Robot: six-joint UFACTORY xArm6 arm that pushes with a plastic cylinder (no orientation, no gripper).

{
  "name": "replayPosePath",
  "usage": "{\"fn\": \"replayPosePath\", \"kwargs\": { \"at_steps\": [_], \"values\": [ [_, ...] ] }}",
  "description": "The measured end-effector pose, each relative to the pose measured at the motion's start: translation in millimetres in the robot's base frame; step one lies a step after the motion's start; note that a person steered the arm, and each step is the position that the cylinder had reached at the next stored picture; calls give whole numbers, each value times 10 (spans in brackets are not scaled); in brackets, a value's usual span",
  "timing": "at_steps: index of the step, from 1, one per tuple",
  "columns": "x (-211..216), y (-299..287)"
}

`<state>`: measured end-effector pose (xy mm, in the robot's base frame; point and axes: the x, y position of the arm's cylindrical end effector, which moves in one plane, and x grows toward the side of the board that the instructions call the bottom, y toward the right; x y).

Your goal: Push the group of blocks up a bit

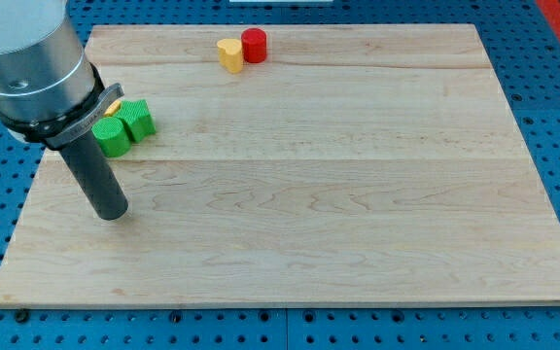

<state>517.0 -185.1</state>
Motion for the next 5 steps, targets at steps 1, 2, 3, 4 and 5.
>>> {"fn": "replayPosePath", "kwargs": {
  "at_steps": [1,2,3,4,5],
  "values": [
    [4,0],
    [4,1],
    [-33,-6],
    [-114,-42],
    [-200,-42]
  ]
}}
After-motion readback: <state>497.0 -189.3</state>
